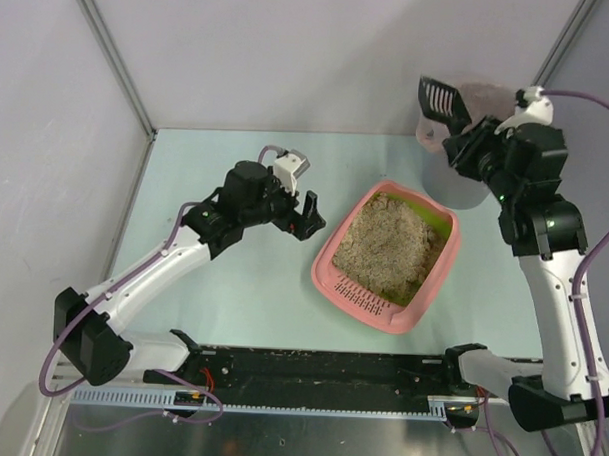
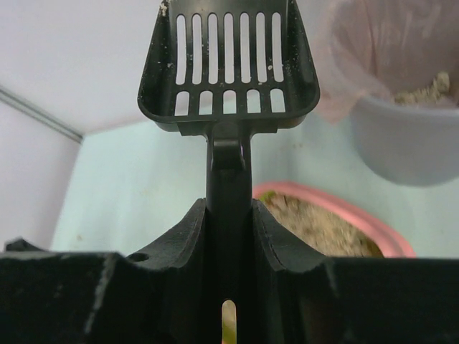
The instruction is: Clean the litter box
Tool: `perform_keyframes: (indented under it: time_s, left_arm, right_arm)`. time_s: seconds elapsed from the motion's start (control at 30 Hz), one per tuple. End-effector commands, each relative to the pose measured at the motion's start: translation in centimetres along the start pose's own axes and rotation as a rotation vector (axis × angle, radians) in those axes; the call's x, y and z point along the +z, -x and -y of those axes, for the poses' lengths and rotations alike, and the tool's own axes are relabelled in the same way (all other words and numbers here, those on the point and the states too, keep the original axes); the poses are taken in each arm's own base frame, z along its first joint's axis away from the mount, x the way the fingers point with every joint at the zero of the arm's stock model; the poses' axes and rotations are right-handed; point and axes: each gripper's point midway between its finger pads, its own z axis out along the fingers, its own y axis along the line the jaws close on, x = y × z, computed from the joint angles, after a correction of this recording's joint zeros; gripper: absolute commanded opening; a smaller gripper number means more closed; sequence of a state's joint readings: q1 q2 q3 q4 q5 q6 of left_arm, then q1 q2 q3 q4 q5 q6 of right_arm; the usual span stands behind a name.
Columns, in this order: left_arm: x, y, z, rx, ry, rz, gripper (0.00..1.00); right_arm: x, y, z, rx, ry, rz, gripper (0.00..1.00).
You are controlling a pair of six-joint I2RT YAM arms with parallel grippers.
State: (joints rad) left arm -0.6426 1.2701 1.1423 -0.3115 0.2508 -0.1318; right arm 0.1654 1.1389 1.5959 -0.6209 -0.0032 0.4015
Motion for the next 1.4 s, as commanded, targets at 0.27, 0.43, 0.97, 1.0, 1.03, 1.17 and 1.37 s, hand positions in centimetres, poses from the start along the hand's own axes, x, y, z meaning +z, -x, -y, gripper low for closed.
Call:
perform_keyframes:
  time_s: [0.27,0.43,0.97,1.0,1.03,1.17,1.37]
  left_arm:
    - [-0.2,-0.2,-1.3,-0.025,0.029,0.044,0.95]
    - [-0.9,0.3,-2.1,-0.023,0.071,0.078,0.95]
    - [-1.7,0.6,-2.7,-0.03,0.105,0.107,0.95]
    - [-1.7,0.6,-2.7,-0.03,0.103,0.108,0.95]
    - [-1.7,0.7,-2.7,-0.029,0.104,0.111,0.95]
    - [-1.8,0.6,-2.9,-0.031,0.108,0.112,0.95]
    - [-1.9,0.7,-3.0,-0.031,0.115,0.116,0.96]
  right_arm:
    - [-4.1,-13.4,3.6,-0.133,-0.343,-0.288,0.0]
    - [-4.5,-17.0,4.4,-0.082,-0.439,-0.317,0.0]
    - [-3.2,-25.9,2.2,-0.001,-0.496,-0.356,0.0]
    - [-2.9,-26.6,2.1,0.007,-0.486,-0.349,0.0]
    - [-2.8,-27.0,2.1,0.027,-0.488,-0.338,0.0]
    - [-2.0,-27.9,2.6,0.062,-0.51,-0.263,0.0]
    - [-0.7,-29.9,3.5,0.064,-0.553,-0.203,0.0]
